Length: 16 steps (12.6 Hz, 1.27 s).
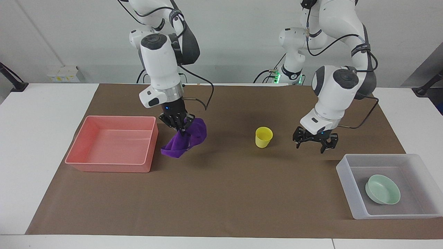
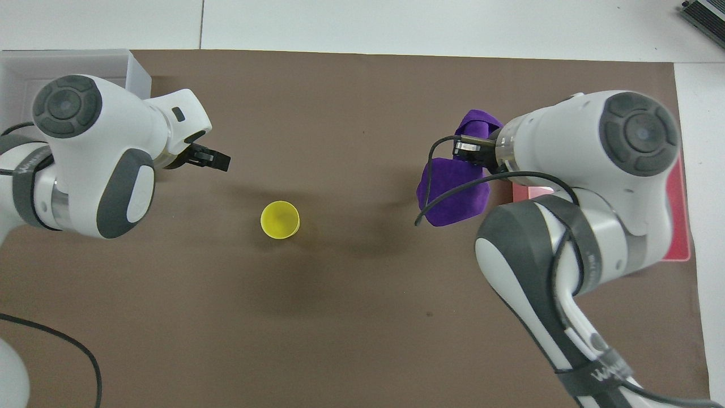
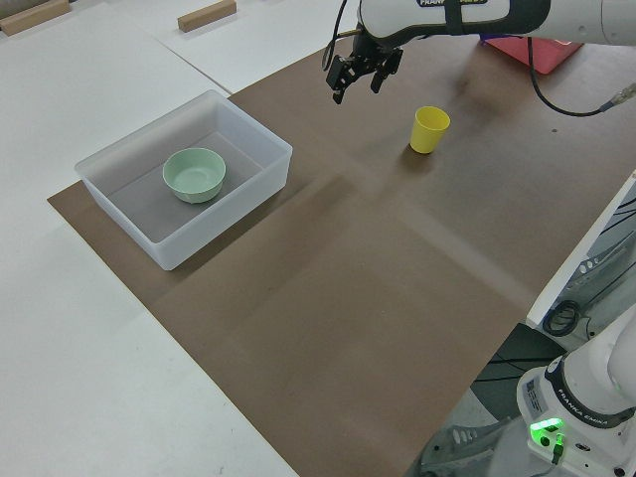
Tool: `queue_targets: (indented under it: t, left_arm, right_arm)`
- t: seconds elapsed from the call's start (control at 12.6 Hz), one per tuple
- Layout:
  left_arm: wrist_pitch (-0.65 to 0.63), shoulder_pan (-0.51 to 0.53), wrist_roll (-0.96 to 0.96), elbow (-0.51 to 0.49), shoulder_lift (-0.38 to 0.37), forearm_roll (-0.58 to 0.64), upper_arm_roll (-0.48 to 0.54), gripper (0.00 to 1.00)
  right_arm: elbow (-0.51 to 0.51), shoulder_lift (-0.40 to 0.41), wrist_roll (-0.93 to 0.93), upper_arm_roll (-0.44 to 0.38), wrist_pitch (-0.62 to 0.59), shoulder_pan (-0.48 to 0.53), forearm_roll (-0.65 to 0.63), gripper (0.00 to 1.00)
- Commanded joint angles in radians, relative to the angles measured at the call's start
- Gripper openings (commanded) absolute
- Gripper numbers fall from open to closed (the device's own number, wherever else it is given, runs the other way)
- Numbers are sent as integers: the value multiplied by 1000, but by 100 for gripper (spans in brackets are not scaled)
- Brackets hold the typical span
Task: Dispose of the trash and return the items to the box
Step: 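Carry the cloth into the pink box while the left gripper grasps the cup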
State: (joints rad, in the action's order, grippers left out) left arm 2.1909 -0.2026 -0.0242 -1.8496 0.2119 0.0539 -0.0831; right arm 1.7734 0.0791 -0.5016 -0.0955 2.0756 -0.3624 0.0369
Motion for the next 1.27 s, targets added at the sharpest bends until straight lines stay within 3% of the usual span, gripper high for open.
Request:
queue_targets:
  t: [0.0,0.24,0.56,0.64,0.71,0.79,1.19]
  left_arm:
    - [94,-76,88,-150,-78,7,17,100]
    - [107,-132,138,-201,-91,7,17,100]
    - [208,-196,219,-298,-105,7,17,96]
    - [219,-199,225,-312,-103,7,17,77]
    - [237,-199,234,-321,-103,7,17,32]
    - [257,-199,236,-327,-100,7,17,0]
    - [242,-182,233,-316,-97,7,19,0]
  right_arm:
    - [5,-74,131,8,-81,94,-2,0]
    - [6,-116,326,8,-120,224,-2,0]
    - [53,-122,547,10,-85,376,3,0]
    - [75,-119,590,10,-45,399,3,0]
    - [90,-110,609,10,-13,407,3,0]
    - [98,-98,608,10,6,408,3,0]
    - [218,-53,620,10,149,424,3,0]
